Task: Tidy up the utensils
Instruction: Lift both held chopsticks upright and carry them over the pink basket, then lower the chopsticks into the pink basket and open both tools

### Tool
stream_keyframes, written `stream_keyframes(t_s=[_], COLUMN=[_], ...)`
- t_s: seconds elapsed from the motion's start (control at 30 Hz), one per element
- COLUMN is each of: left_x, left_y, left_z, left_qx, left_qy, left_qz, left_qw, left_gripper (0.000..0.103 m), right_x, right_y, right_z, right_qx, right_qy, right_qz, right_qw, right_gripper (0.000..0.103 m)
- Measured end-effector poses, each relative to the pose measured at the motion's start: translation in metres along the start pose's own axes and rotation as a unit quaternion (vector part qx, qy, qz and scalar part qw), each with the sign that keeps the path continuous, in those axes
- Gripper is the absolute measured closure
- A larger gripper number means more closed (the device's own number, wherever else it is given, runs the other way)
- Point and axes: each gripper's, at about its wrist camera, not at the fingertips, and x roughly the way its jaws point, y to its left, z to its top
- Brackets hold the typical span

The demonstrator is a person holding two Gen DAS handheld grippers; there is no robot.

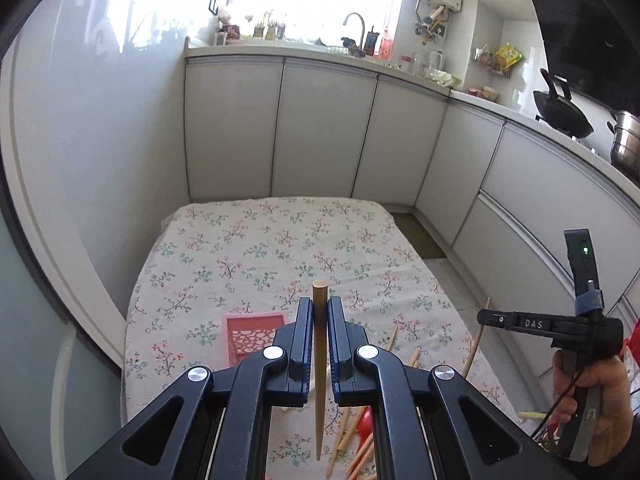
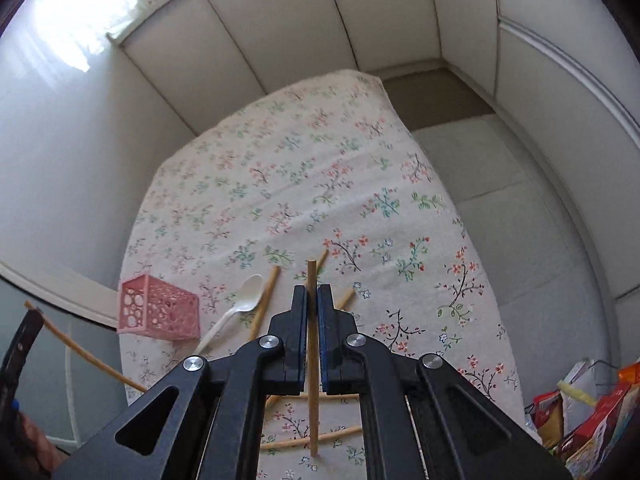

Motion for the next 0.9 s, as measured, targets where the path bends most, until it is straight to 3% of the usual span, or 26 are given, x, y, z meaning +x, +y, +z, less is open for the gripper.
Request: stream_keyframes(t_s=[0.23,0.4,0.7,0.9], left_x=[-0.050,-0.052,-0.001,0.041], left_y=[0.011,0.024,0.052,0.053], left_z=[0.022,0.031,0.038,0.035], left_qx=[-0.028,-0.044,-0.048,-0.016], left_qy=[-0.117,-0.166,-0.164,-0.135], left_qz=[0.023,0.060,0.086,0.086], left_qw=[0.9924,0.9833,0.9815,0.9869], left_gripper=[0.096,0.096,0.096,0.096], right_x=[-0.052,-0.066,-0.059,-0.010], right_y=[0.046,0.071,0.129,0.163], right_z=[0.004,0.014,0.033,0.035], right_qx=[-0.049,-0.054,-0.068,-0.093], right_qy=[-0.105,-0.160,-0.234,-0.228], right_qz=[0.041,0.091,0.161,0.172], right_qw=[0.992,0.981,0.956,0.954], right_gripper=[0.098,0.098,0.098,0.098])
